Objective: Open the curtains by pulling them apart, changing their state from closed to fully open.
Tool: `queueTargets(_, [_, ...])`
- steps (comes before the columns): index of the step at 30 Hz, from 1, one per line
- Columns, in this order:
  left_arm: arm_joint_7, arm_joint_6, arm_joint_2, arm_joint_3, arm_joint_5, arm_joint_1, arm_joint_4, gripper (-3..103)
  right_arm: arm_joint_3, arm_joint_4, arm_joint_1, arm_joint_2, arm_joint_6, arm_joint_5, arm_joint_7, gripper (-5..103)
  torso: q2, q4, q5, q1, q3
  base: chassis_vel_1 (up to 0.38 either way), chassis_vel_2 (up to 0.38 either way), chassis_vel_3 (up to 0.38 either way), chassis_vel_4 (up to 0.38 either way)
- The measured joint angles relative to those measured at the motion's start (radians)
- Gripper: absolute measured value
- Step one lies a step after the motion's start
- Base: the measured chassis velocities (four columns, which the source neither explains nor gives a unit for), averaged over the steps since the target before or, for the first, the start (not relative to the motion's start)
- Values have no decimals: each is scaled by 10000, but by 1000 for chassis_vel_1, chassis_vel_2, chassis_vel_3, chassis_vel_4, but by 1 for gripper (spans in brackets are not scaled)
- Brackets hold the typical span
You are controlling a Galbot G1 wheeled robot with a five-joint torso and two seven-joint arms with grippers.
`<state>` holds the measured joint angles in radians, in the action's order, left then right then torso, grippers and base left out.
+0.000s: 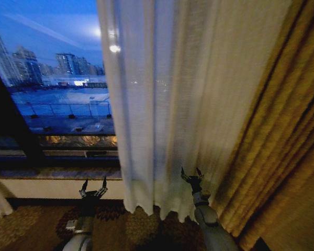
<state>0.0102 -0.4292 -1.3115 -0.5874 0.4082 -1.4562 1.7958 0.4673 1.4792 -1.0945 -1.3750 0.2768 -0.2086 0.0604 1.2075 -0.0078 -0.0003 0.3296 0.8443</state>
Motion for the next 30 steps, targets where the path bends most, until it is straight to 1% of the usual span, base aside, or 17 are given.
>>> queueTargets(5, [-1, 0, 2, -7, 0, 0, -1, 100, 24, 91, -103, 60, -150, 125, -332, 100, 0, 2, -3, 1, -1, 184, 191, -205, -203])
queueTargets(6, [-2, 0, 2, -6, 0, 0, -1, 100, 41, 63, -127, 69, -60, 163, -505, 100, 1, 1, -2, 0, -1, 76, 25, -47, -72])
queueTargets(11, [0, 0, -3, 5, 0, 0, 0, 100, 47, -12, -141, 39, 43, 167, -647, 100, 1, -5, 9, -3, 0, 4, -4, -2, -9])
queueTargets(17, [2, 0, -3, 7, 0, 0, 0, 100, -33, -26, -16, -12, 90, 192, -232, 100, -2, -3, 2, 0, 1, -78, -4, 85, 1])
queueTargets(20, [2, 1, -3, 7, 0, 0, 0, 100, -33, -36, 16, -9, 91, 254, -209, 100, -3, -4, 2, 3, 2, -34, 49, 68, -53])
queueTargets(23, [2, 0, -1, 4, 0, 1, 0, 100, 39, -76, 63, 13, 61, 665, -297, 100, -2, -2, -1, 2, 1, -4, 19, 8, -15])
queueTargets(30, [1, 0, -1, 4, 0, 0, 0, 100, 38, -97, 59, 0, 18, 792, -322, 100, 0, -4, 3, -3, -1, 0, 0, 0, 0])
